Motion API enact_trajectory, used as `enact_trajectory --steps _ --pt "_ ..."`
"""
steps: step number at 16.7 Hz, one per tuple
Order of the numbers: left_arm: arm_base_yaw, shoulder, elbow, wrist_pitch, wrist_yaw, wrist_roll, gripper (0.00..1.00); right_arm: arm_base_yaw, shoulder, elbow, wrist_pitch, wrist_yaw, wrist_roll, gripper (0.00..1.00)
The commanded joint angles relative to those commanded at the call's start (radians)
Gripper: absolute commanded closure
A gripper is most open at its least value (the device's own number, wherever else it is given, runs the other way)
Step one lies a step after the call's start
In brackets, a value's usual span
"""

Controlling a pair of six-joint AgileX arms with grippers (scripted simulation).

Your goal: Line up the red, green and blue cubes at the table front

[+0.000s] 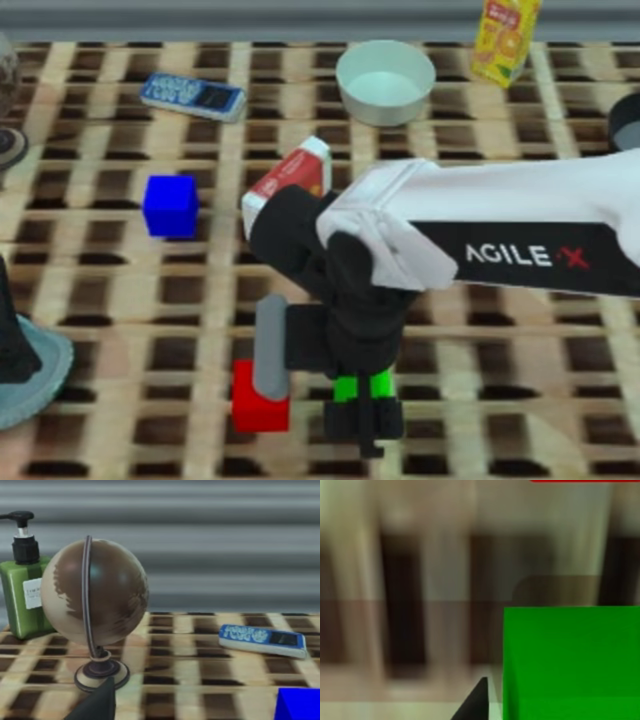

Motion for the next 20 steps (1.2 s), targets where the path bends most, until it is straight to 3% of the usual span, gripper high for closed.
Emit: enact_trajectory --steps 2,11,20 --pt "0.000 0.000 0.000 0.000 0.000 0.000 0.00 0.000 0.000 0.000 0.000 0.000 0.000 0.00" --pt "0.000 0.000 0.000 0.000 0.000 0.000 0.00 0.000 -0.001 0.003 -0.004 0.000 -0.001 0.00" --pt "0.000 0.000 0.000 0.000 0.000 0.000 0.00 0.006 -0.084 0.164 -0.248 -0.001 -0.004 0.00"
